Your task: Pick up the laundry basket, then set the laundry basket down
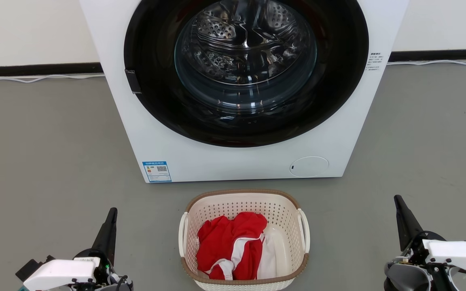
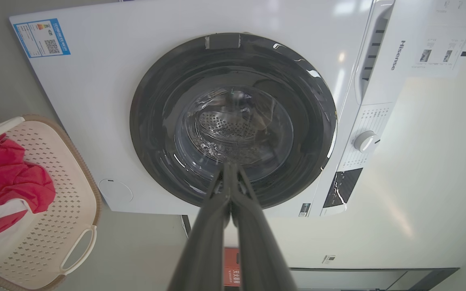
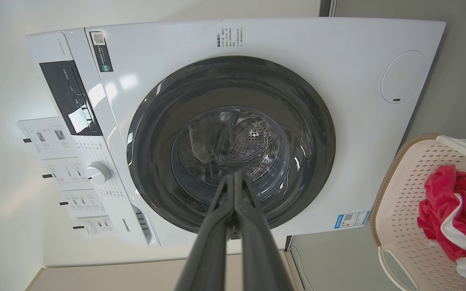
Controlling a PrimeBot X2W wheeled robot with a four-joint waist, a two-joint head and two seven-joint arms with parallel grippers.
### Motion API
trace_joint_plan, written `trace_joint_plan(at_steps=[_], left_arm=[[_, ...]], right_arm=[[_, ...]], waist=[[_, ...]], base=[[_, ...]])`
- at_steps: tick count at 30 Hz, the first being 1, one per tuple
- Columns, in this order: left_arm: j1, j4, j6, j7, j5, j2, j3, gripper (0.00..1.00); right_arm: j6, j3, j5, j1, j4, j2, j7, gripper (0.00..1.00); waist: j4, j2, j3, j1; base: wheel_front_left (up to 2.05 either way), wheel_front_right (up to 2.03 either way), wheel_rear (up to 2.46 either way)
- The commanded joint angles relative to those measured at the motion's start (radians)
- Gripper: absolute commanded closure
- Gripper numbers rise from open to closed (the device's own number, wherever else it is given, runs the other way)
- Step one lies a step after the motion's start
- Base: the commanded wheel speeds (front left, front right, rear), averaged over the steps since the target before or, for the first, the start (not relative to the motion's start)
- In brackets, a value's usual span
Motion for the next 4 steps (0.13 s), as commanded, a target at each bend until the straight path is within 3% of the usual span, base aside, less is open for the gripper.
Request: trace_joint_plan(at_steps=[1,4], left_arm=[[-0.056,-0.029,-0.007,0.006,-0.004,0.011,0.030,1.00],[-0.056,-0.029,-0.007,0.006,-0.004,0.011,0.030,1.00]], right_arm=[[0.007,0.018,0.007,-0.024,-0.031,-0.003,0.008,1.00],[0.007,0.018,0.007,-0.024,-0.031,-0.003,0.008,1.00]], waist=[[0.000,0.0000,0.000,0.0000],[0.000,0.0000,0.000,0.0000]], base=[[0.00,0.00,0.00],[0.00,0.00,0.00]])
